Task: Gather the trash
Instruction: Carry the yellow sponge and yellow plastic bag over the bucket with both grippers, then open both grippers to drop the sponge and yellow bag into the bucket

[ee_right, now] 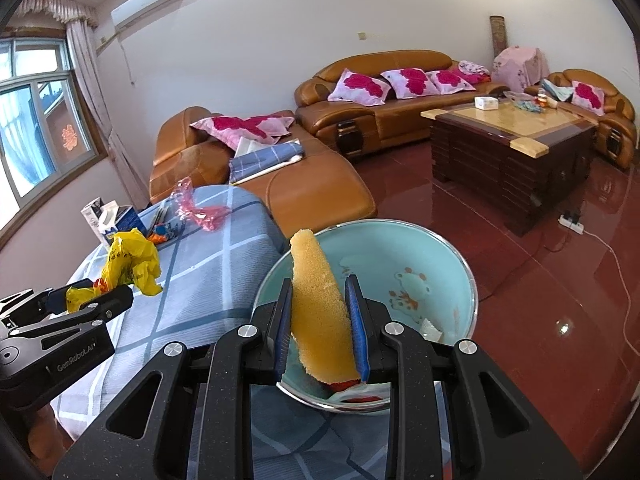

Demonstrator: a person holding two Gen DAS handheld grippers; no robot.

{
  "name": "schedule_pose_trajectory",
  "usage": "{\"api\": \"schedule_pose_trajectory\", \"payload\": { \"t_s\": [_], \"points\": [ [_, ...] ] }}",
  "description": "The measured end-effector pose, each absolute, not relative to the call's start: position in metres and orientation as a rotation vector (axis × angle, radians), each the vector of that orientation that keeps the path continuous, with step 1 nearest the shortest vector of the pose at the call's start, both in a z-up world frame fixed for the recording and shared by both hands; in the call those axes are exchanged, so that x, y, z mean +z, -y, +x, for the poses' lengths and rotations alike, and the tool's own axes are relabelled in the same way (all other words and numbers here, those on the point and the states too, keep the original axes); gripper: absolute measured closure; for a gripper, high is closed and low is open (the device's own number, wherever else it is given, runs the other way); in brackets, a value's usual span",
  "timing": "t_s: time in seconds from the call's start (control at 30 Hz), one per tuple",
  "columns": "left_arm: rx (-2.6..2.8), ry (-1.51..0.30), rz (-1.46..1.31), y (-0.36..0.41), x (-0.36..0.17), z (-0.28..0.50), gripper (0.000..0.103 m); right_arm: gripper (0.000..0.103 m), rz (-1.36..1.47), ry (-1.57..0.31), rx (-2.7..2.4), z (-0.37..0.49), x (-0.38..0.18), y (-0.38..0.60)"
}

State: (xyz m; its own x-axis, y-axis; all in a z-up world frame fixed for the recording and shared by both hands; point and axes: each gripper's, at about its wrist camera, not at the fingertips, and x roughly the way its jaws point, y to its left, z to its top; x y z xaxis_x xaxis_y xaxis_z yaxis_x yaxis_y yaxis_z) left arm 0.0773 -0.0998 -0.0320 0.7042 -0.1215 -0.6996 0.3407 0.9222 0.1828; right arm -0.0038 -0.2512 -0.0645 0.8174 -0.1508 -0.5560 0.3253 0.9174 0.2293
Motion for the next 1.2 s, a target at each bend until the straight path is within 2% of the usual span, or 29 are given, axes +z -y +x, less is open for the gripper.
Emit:
{"api": "schedule_pose_trajectory", "payload": {
  "t_s": [0.97,1.2],
  "points": [
    [-0.366,-0.834,0.342,0.167,-0.068,0.119,0.052,0.076,0.351,-0.651,-0.404,0.033,-0.102,0.305],
    [-0.368,-0.850,0.353,0.177,-0.074,0.123,0.052,0.071,0.380,-0.688,-0.356,0.046,-0.118,0.311]
  ]
}}
